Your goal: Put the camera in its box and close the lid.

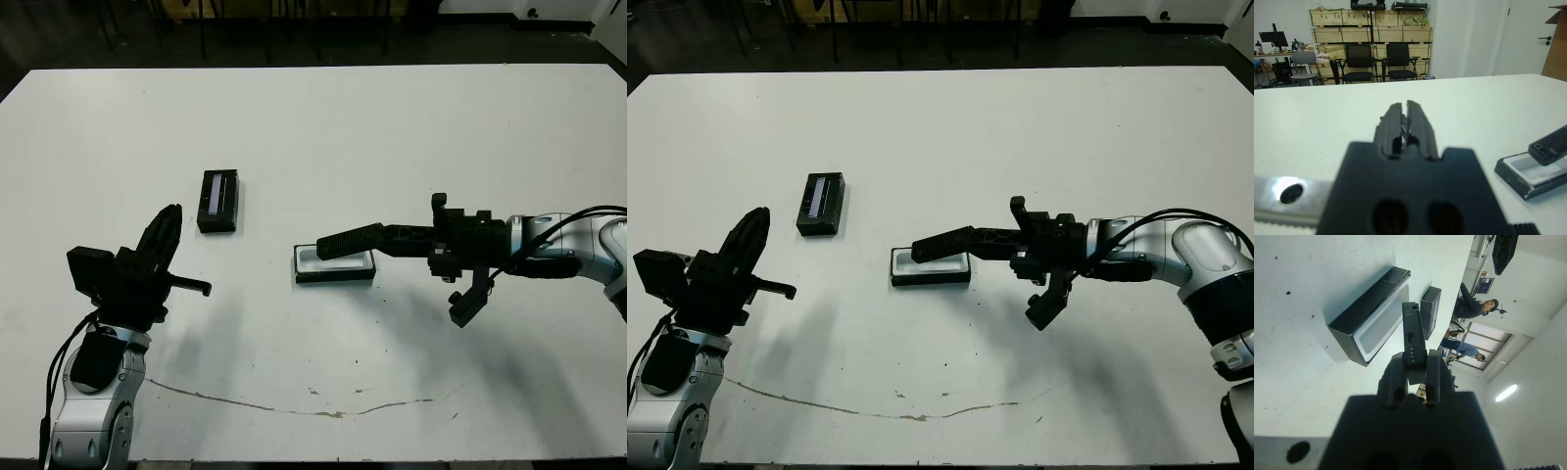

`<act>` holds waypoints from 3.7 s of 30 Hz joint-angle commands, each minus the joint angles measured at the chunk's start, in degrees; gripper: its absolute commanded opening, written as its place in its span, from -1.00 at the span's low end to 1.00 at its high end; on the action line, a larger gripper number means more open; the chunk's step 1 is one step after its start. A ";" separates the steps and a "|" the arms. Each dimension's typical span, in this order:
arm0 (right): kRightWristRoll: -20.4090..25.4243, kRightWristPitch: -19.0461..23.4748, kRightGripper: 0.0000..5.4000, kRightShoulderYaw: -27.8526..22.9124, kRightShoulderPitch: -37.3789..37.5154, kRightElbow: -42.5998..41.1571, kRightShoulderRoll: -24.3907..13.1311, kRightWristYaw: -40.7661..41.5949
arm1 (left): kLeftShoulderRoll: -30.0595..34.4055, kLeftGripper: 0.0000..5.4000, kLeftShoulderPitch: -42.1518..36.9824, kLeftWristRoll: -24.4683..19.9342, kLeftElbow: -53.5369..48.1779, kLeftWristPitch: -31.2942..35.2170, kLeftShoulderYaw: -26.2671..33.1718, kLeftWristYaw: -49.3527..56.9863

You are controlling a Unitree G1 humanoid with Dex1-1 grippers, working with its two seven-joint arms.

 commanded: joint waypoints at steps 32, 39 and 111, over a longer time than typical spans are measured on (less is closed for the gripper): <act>-5.73 0.49 -1.00 3.16 -0.58 0.50 2.75 1.85 | -0.06 -1.00 1.31 0.79 0.14 -0.07 -0.47 0.55; -9.21 1.36 -1.00 5.05 -2.11 2.54 6.09 -3.54 | -0.31 -1.00 1.85 0.77 0.01 -0.46 -0.56 0.72; 30.02 52.74 -0.79 -14.48 18.59 -20.97 20.47 18.55 | -0.91 -1.00 0.97 0.27 -0.84 0.68 -0.51 0.51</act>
